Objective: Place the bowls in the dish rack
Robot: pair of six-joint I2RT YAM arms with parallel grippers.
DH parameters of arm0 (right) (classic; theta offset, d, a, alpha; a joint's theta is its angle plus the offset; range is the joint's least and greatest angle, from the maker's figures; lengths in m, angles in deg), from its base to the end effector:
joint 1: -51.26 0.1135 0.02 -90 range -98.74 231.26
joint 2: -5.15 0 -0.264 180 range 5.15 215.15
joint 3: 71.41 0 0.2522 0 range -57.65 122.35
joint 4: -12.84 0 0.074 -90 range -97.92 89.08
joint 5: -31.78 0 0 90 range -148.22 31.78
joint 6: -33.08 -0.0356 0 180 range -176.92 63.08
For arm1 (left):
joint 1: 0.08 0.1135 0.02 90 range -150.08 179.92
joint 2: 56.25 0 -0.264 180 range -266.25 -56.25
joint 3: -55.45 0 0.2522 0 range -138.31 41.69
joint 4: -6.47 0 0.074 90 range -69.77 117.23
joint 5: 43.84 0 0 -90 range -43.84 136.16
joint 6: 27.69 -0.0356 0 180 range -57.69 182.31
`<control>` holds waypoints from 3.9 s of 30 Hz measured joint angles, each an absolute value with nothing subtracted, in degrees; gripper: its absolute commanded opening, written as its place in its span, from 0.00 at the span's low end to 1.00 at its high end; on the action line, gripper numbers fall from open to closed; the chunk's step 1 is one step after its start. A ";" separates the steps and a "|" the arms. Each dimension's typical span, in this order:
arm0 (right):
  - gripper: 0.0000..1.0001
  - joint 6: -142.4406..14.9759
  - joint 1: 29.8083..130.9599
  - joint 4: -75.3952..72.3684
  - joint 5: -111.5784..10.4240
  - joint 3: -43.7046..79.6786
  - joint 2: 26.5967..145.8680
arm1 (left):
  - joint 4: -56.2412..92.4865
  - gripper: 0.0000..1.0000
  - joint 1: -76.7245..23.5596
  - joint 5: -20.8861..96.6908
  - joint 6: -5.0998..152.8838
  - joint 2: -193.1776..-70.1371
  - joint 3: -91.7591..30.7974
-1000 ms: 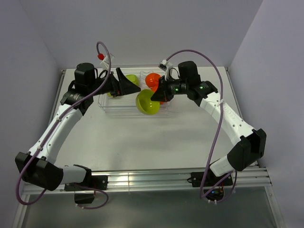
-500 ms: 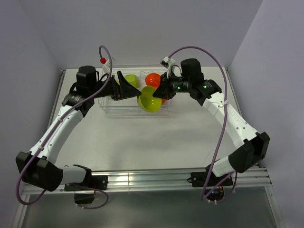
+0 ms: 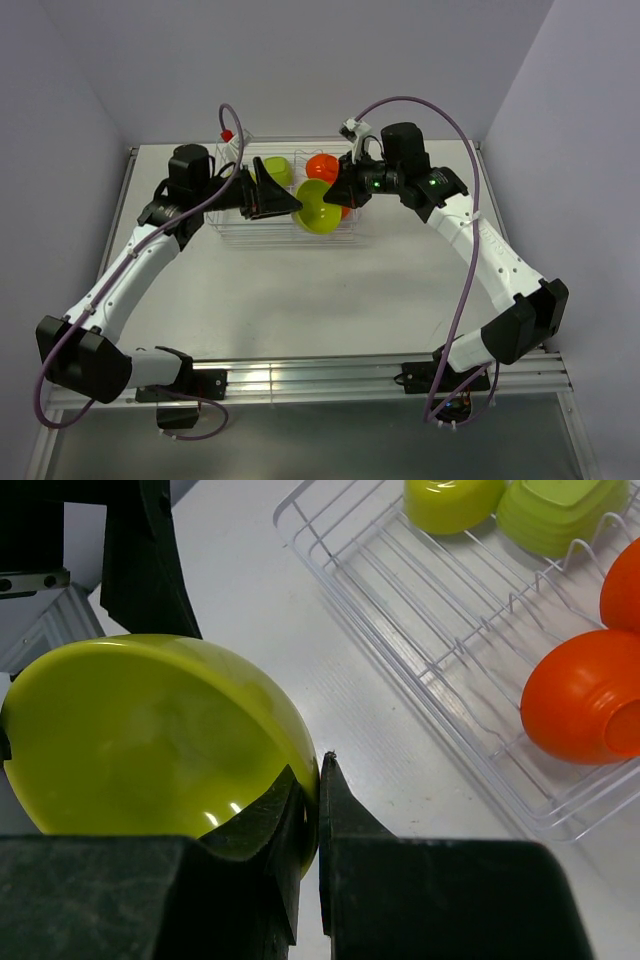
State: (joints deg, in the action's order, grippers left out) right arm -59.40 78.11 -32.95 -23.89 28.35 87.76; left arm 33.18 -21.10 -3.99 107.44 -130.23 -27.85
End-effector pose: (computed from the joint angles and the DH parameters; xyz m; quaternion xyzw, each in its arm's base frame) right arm 0.2745 0.1614 0.4001 -0.3206 0.7714 0.3690 0.4074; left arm 0.2594 -0.1290 0.3792 0.0929 0.7662 -0.5789 0.2630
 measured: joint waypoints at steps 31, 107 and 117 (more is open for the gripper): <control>0.00 -59.81 79.05 -32.69 -26.01 28.50 87.76 | 28.67 0.80 -23.55 -3.44 111.76 -130.23 -26.01; 1.00 -58.52 78.26 -35.68 -32.39 28.09 84.68 | 60.32 0.00 -22.74 60.34 82.83 -142.95 -42.95; 1.00 -58.50 78.26 -35.75 -32.53 28.09 84.70 | 60.96 0.00 -24.42 69.32 78.41 -148.80 -46.34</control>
